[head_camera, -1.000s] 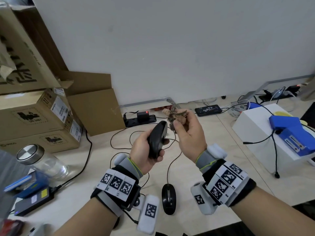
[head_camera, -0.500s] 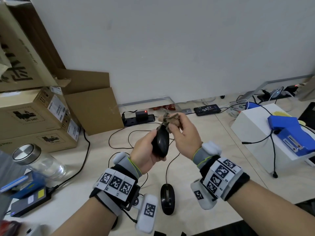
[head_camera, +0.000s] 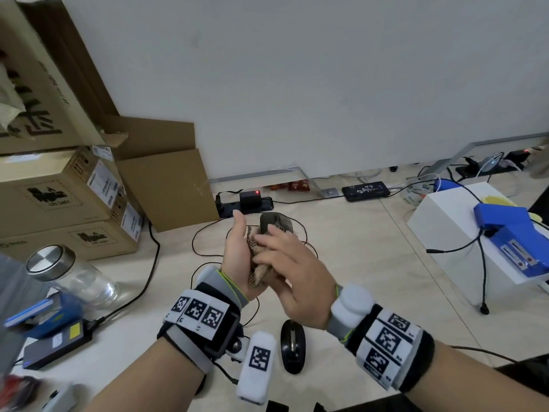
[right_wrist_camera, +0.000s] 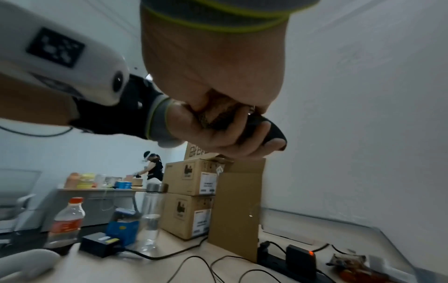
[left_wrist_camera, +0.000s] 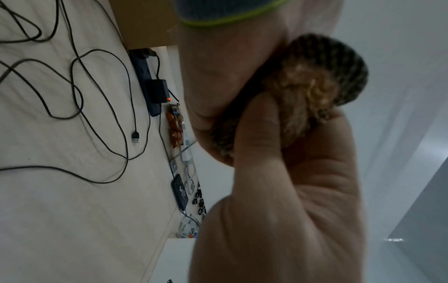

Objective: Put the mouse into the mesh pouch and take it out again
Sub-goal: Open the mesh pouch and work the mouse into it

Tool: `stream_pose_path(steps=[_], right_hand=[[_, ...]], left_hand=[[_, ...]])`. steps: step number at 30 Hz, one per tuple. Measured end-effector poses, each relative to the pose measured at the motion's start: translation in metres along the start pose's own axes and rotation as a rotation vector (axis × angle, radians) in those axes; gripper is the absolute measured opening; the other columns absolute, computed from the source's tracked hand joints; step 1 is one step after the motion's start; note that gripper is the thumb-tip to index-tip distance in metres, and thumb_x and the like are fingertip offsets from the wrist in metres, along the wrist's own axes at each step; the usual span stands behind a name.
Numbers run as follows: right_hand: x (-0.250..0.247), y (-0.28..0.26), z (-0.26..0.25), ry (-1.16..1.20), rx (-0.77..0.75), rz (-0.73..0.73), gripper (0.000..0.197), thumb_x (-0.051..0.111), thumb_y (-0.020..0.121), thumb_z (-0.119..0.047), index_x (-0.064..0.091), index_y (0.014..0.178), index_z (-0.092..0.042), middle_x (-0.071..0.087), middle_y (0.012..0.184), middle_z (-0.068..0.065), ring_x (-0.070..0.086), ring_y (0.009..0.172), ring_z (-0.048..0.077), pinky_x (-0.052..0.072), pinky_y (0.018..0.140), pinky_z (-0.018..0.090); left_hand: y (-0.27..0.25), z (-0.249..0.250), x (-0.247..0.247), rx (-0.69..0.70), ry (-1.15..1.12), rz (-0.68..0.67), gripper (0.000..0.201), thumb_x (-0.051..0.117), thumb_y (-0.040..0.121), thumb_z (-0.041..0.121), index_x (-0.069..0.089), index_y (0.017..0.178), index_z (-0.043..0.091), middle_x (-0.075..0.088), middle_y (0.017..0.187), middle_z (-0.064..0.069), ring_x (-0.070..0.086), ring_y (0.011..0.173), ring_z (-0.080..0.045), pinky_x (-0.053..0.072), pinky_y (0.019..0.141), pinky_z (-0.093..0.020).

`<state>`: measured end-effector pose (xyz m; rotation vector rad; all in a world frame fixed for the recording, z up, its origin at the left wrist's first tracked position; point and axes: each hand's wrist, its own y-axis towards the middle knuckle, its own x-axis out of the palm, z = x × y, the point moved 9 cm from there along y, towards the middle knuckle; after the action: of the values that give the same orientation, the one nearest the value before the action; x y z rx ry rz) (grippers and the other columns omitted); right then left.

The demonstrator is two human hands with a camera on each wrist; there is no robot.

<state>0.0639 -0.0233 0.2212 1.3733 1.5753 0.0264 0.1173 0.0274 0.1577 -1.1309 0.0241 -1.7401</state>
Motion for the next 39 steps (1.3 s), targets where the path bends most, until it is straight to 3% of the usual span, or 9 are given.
stream_pose_path(steps=[3, 8, 15, 20, 23, 29, 33, 36, 39], right_hand=[[-0.015, 0.008, 0.016, 0.043, 0.087, 0.066, 0.027, 0.050, 0.092, -0.016, 0.059, 0.118, -0.013, 0.054, 0.138, 0.004, 0.040, 0.138, 0.021, 0.032, 0.111, 0.050], [-0.030, 0.007, 0.072, 0.324, 0.590, 0.260, 0.025, 0.047, 0.090, -0.031, 0.055, 0.112, -0.022, 0.067, 0.109, 0.000, 0.062, 0.101, 0.016, 0.049, 0.089, 0.045], [-0.011, 0.005, -0.002, 0.020, -0.022, 0.028, 0.023, 0.049, 0.094, -0.013, 0.059, 0.114, -0.011, 0.052, 0.139, 0.009, 0.034, 0.141, 0.025, 0.027, 0.115, 0.048], [-0.034, 0.010, 0.058, 0.190, 0.392, 0.197, 0.021, 0.047, 0.092, -0.019, 0.056, 0.110, -0.025, 0.063, 0.119, -0.002, 0.058, 0.111, 0.011, 0.046, 0.094, 0.038], [-0.043, 0.005, 0.079, 0.304, 0.613, 0.284, 0.020, 0.049, 0.089, -0.025, 0.057, 0.108, -0.029, 0.068, 0.098, -0.008, 0.062, 0.086, 0.005, 0.049, 0.079, 0.034], [-0.017, 0.013, -0.005, -0.002, 0.048, 0.015, 0.021, 0.048, 0.096, -0.015, 0.060, 0.113, -0.013, 0.055, 0.137, 0.004, 0.038, 0.139, 0.022, 0.024, 0.116, 0.044], [-0.040, 0.018, 0.037, 0.134, 0.289, 0.134, 0.023, 0.047, 0.093, -0.019, 0.057, 0.114, -0.023, 0.059, 0.128, -0.010, 0.053, 0.123, 0.009, 0.038, 0.107, 0.036], [-0.045, 0.012, 0.072, 0.283, 0.589, 0.232, 0.027, 0.048, 0.089, -0.025, 0.058, 0.114, -0.022, 0.069, 0.107, -0.004, 0.063, 0.097, 0.011, 0.050, 0.087, 0.034], [-0.042, 0.015, 0.040, 0.199, 0.418, 0.208, 0.025, 0.048, 0.090, -0.017, 0.057, 0.114, -0.021, 0.063, 0.120, -0.005, 0.058, 0.112, 0.011, 0.047, 0.097, 0.036]], left_hand=[[-0.001, -0.003, 0.005, 0.021, 0.103, -0.025, 0.098, 0.021, 0.079, 0.085, 0.054, 0.136, 0.013, 0.059, 0.134, -0.014, 0.059, 0.120, -0.031, 0.044, 0.101, -0.047], [-0.003, -0.008, 0.008, 0.043, 0.264, -0.007, 0.088, 0.012, 0.078, 0.085, 0.064, 0.109, 0.020, 0.067, 0.091, -0.009, 0.063, 0.067, -0.027, 0.042, 0.046, -0.024], [-0.002, 0.007, 0.002, 0.057, 0.136, 0.015, 0.101, 0.022, 0.078, 0.086, 0.058, 0.129, 0.006, 0.061, 0.127, -0.016, 0.057, 0.122, -0.032, 0.043, 0.104, -0.046], [-0.002, 0.001, 0.011, 0.043, 0.419, -0.043, 0.090, 0.006, 0.079, 0.083, 0.060, 0.118, 0.022, 0.068, 0.089, -0.010, 0.061, 0.065, -0.026, 0.041, 0.042, -0.022], [-0.001, -0.001, 0.013, 0.066, 0.459, -0.078, 0.091, 0.004, 0.080, 0.081, 0.057, 0.120, 0.019, 0.068, 0.083, -0.009, 0.059, 0.059, -0.026, 0.035, 0.039, -0.019], [0.000, 0.003, 0.017, 0.060, 0.282, -0.121, 0.102, 0.017, 0.074, 0.087, 0.057, 0.130, 0.012, 0.067, 0.120, -0.015, 0.066, 0.108, -0.030, 0.052, 0.090, -0.046], [-0.002, 0.002, 0.019, 0.081, 0.474, -0.123, 0.099, 0.001, 0.078, 0.083, 0.058, 0.122, 0.016, 0.066, 0.083, -0.011, 0.059, 0.061, -0.024, 0.038, 0.041, -0.023], [-0.002, -0.002, 0.020, 0.080, 0.514, -0.128, 0.098, 0.001, 0.075, 0.084, 0.057, 0.122, 0.019, 0.065, 0.082, -0.009, 0.058, 0.061, -0.027, 0.034, 0.038, -0.022], [-0.001, -0.003, 0.022, 0.064, 0.439, -0.163, 0.101, 0.003, 0.074, 0.086, 0.056, 0.125, 0.017, 0.068, 0.087, -0.012, 0.064, 0.064, -0.026, 0.044, 0.045, -0.026]])
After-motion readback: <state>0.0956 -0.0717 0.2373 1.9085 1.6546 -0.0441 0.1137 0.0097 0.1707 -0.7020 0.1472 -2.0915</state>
